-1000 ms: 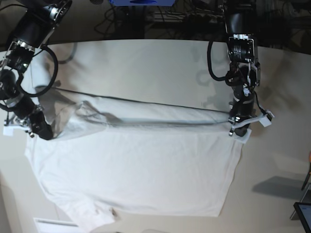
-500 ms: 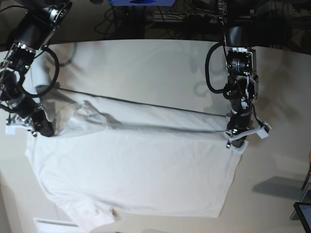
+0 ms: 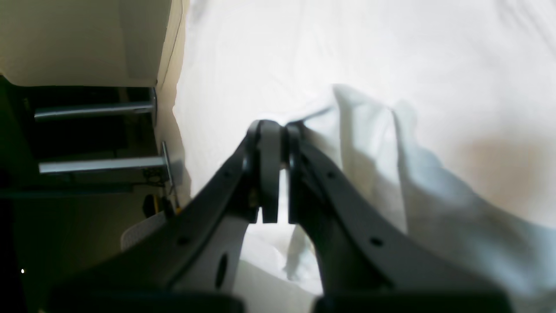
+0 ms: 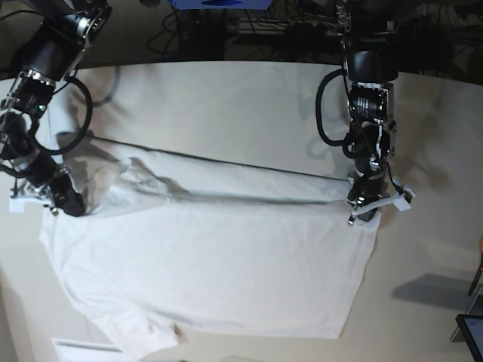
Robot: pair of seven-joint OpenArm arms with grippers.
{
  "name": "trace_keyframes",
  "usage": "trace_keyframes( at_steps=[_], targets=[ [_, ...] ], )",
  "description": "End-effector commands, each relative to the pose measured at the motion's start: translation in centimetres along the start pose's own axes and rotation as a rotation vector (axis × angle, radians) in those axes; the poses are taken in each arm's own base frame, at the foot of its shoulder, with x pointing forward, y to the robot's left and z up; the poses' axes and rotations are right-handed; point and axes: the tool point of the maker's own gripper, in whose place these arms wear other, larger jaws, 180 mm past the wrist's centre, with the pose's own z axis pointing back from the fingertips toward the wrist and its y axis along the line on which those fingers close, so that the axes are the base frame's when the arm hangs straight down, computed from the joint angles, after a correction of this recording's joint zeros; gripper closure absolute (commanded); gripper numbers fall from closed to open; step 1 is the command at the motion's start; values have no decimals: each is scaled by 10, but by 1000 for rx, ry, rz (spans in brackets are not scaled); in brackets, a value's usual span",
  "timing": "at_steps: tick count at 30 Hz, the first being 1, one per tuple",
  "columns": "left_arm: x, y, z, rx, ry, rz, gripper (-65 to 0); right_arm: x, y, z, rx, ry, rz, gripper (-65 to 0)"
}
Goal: Fold the T-shirt properly
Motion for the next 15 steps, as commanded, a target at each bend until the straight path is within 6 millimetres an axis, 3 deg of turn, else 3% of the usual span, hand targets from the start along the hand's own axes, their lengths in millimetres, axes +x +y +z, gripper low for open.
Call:
trace_keyframes(
  at_steps=[1, 6, 11, 15],
  targets=[
    [13, -12, -2, -30, -29, 6, 0, 16, 17, 2, 45, -40, 24, -1],
    [13, -14, -2, -34, -30, 9, 0, 21, 23, -6, 61, -38, 4, -1],
    [14, -14, -2, -34, -31, 12, -149, 26, 31, -19, 87, -29, -22, -1],
    [13, -13, -2, -32, -30, 11, -180, 38, 51, -24, 127, -46, -11, -3]
  ],
)
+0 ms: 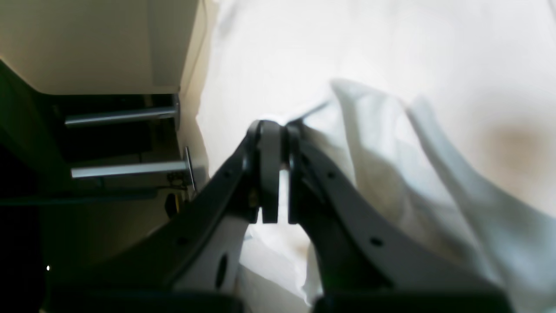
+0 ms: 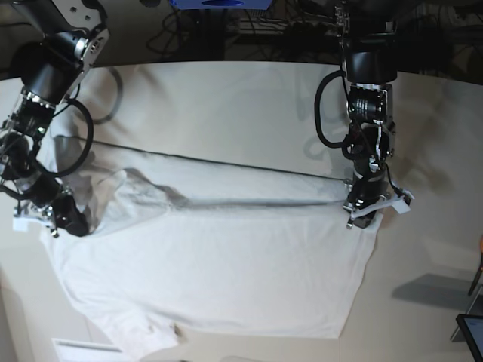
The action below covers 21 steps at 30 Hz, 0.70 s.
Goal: Fold the T-shirt properly
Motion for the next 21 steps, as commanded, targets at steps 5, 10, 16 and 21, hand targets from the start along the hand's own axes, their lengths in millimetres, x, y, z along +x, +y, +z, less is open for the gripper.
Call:
trace_keyframes(
  at_steps=[5, 10, 16, 21],
  targets=[
    [14, -9, -1, -21, -31, -1, -181, 26, 35, -12, 87, -41, -1, -35],
    [24, -23, 2, -57, -55, -4, -183, 26, 22, -16, 64, -51, -43, -242],
    [42, -28, 4, -78, -88, -22, -240, 32, 1, -10, 24, -125, -77, -331],
    [59, -45, 4, -115, -122, -25, -319, 30, 18, -6, 107, -118, 79, -325]
  ],
)
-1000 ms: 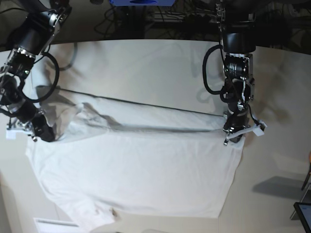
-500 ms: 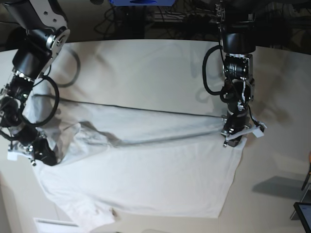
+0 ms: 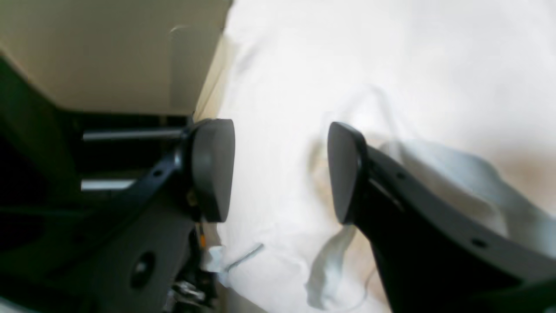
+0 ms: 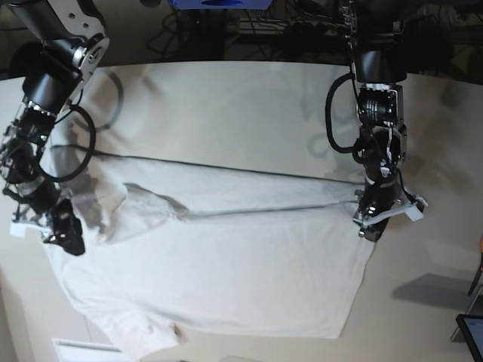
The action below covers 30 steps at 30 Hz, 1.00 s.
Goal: Fold the T-shirt properly
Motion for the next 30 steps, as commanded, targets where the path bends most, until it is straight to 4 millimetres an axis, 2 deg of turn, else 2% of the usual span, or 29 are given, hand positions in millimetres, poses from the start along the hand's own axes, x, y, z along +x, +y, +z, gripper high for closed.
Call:
trace_keyframes(
  at_steps=[1, 5, 8, 11, 14, 19, 22, 24, 26, 29, 30],
  targets=[
    [24, -24, -4, -57, -61, 2, -319, 14, 19, 5, 49, -20, 49, -325],
    [45, -25, -5, -68, -94, -32, -319, 4, 19, 27, 20, 6, 97, -325],
    [57, -36, 5, -113, -73, -81, -317, -6, 21, 44, 7, 28, 153, -324],
    [59, -35, 20, -136, -25, -149, -316, -25, 15, 52, -12, 53, 145, -322],
    [58, -15, 35, -106, -16, -256, -316, -43, 10, 52, -39, 83, 100, -295],
    [49, 27, 54, -5, -24, -471, -316, -89, 37, 37, 7, 213, 201, -279],
    [61, 52, 58, 74, -64, -471, -321, -106, 44, 32, 21, 262, 217, -279],
    [78, 61, 59, 109, -106, -436, -322, -113, 41, 31, 6, 280, 198, -279],
    [91, 50, 58, 84, -137, -426, -322, -119, 39, 30, -5, 291, 190, -279],
    [93, 29, 63, 15, -152, -449, -319, -128, 34, 32, -13, 285, 198, -279],
    [91, 29, 67, 12, -142, -456, -319, -131, 32, 33, -20, 284, 196, -279]
  ],
)
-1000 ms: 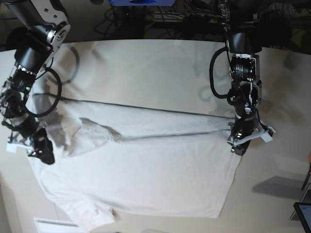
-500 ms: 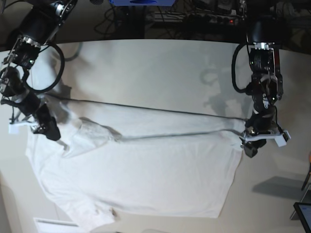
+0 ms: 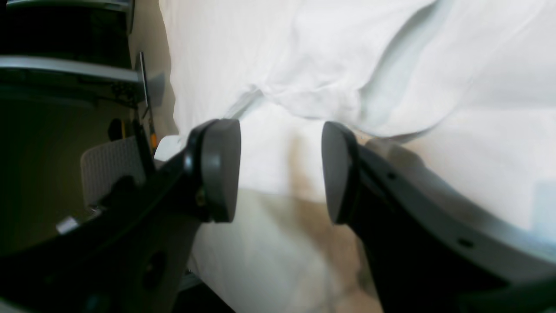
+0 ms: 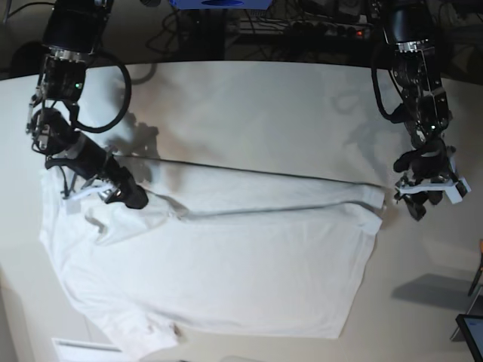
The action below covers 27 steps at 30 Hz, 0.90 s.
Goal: Fold the T-shirt properly
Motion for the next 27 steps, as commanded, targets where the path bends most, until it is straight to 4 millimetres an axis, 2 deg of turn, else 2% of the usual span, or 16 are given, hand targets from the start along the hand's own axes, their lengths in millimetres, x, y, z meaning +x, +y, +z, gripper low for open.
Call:
trace_keyframes(
  at_steps=[1, 4, 8, 19, 22, 27],
  targets=[
    [8, -1, 4, -12, -8, -20, -317, 8, 9, 2, 28, -32, 15, -279],
    [-6, -7, 10, -29, 60, -21, -317, -1, 6, 0, 19, -25, 17, -279],
    [-23, -18, 12, -53, 104, -15, -317, 0, 5, 0, 16, -40, 15, -279],
    [-32, -44, 8, -79, 107, 80, -317, -2, 6, 0, 20, -36, 14, -279],
    [-25, -53, 2, -91, 91, 98, -317, -6, 2, 1, 14, -30, 10, -279],
    [-35, -53, -7, -77, 116, 126, -317, -8, 1, 1, 13, -29, 5, -279]
  ],
)
